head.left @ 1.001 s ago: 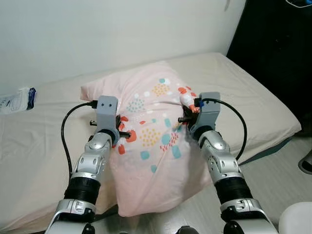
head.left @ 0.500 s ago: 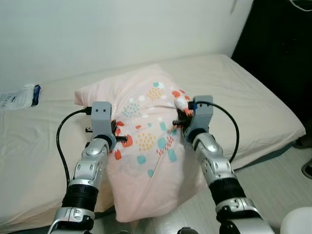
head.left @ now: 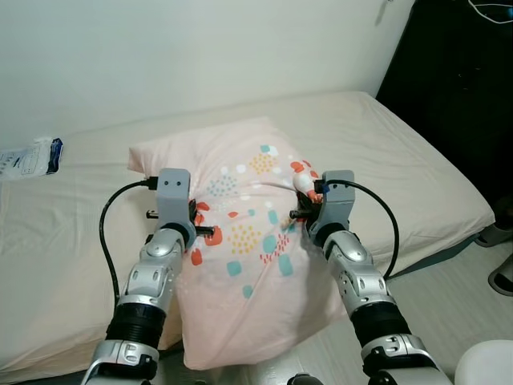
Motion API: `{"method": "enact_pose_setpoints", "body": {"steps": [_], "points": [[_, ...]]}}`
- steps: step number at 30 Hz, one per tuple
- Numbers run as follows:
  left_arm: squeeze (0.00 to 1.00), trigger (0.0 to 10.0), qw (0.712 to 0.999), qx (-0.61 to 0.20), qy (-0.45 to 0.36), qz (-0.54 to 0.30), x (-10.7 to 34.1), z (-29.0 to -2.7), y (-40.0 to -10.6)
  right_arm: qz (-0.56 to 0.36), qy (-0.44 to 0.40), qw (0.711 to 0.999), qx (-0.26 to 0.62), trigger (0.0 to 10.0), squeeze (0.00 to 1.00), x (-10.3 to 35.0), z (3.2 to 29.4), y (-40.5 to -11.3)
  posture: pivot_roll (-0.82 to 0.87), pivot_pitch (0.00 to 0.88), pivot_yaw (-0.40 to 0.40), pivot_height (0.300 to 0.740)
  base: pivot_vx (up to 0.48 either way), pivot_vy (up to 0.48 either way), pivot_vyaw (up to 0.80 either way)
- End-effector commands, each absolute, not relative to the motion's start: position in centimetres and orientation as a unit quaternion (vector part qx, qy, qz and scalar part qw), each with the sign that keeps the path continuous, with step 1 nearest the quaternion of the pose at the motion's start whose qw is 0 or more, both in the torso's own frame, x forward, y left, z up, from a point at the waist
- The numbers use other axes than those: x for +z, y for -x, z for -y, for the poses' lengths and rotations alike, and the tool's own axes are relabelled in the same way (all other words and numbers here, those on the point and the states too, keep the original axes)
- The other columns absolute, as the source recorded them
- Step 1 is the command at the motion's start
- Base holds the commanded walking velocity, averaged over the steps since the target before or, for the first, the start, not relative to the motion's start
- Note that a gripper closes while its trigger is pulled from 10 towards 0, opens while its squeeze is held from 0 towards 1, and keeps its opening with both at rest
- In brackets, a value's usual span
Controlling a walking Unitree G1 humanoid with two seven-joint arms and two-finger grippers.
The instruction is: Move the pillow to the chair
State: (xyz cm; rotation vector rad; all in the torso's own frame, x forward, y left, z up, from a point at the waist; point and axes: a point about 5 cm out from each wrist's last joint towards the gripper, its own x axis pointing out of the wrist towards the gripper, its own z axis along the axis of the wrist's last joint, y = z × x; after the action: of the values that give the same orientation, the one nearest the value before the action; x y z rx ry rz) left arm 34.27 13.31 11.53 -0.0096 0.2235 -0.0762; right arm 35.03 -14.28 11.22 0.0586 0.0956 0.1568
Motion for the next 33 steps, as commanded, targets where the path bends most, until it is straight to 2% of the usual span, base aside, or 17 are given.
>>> {"method": "enact_pose_setpoints", "body": {"steps": [1,11,20,33], "points": [[0.0,10.0,0.994,-0.038,0.0,-0.102,11.3,-13.2,-34.1,-0.036,-0.024,0.996,0.077,10.0,0.0,11.4,14.3,-35.0,-0.01,0.075,-0.032,0.74,0.0,0.0,0.0],[0.0,10.0,0.993,-0.055,0.008,-0.105,11.1,-12.1,-34.3,-0.033,-0.006,0.998,0.062,10.0,0.0,11.5,15.0,-34.9,-0.06,0.074,-0.032,0.74,0.0,0.0,0.0],[0.0,10.0,0.996,-0.037,0.018,-0.075,13.2,-12.5,-36.3,0.01,0.013,0.997,0.069,10.0,0.0,15.0,14.8,-36.2,-0.1,0.062,-0.08,0.74,0.0,0.0,0.0],[0.0,10.0,0.997,-0.003,0.026,-0.069,13.6,-13.6,-35.9,0.01,-0.004,0.998,0.067,10.0,0.0,15.3,13.0,-36.8,-0.01,0.05,-0.09,0.74,0.0,0.0,0.0]]}}
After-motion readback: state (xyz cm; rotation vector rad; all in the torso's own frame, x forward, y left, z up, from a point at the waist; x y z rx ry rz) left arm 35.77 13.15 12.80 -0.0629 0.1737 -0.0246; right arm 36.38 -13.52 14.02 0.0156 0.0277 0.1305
